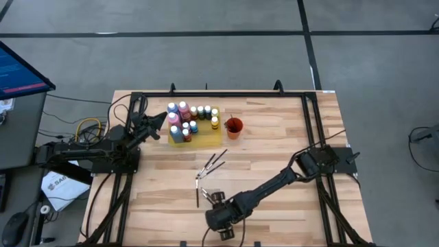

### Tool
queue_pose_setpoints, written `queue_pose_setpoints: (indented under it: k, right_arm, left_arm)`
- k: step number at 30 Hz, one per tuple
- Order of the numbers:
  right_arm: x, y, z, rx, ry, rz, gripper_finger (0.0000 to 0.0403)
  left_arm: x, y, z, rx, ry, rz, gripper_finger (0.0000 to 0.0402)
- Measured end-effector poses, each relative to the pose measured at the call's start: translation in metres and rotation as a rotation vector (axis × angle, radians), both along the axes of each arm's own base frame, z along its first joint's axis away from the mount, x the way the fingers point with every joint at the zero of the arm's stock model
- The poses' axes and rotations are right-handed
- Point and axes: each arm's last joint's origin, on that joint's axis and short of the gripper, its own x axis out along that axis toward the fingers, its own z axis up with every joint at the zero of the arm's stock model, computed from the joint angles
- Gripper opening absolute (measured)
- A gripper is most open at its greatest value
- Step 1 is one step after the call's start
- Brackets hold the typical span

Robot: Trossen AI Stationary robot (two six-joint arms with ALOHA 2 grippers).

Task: Pick & Place Paint Supplies
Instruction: Put the silver paint brush into the orange cup

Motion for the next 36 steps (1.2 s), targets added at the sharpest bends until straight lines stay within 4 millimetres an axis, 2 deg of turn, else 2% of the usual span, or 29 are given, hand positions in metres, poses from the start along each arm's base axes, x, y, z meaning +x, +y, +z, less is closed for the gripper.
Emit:
queue_pose_setpoints:
  k: [2, 8, 11, 19, 23, 31, 36]
  right_arm:
    - [0.006, 0.003, -0.002, 0.032, -0.040, -0.020, 0.0136]
    - [0.004, 0.008, -0.013, 0.026, -0.032, -0.070, 0.0123]
    - [0.003, 0.009, -0.020, 0.021, -0.010, -0.088, 0.0095]
    - [0.000, 0.011, -0.022, -0.002, -0.004, -0.087, 0.0012]
    - [0.000, 0.011, -0.022, 0.003, 0.000, -0.080, 0.0002]
    - [-0.007, 0.010, 0.002, 0.034, 0.009, -0.065, 0.0001]
    - [-0.010, 0.009, 0.036, 0.056, -0.052, -0.065, 0.0000]
  left_arm:
    - [0.000, 0.000, 0.000, 0.000, 0.000, 0.000, 0.0001]
    - [0.000, 0.000, 0.000, 0.000, -0.001, 0.000, 0.0001]
    - [0.000, 0.000, 0.000, 0.001, -0.002, 0.000, 0.0001]
    - [0.000, 0.000, 0.001, 0.001, -0.006, 0.000, 0.0001]
    - [0.000, 0.000, 0.001, 0.002, -0.007, -0.001, 0.0001]
    - [0.000, 0.000, 0.001, 0.002, -0.008, 0.000, 0.0001]
    - [0.000, 0.000, 0.001, 0.002, -0.010, 0.000, 0.0001]
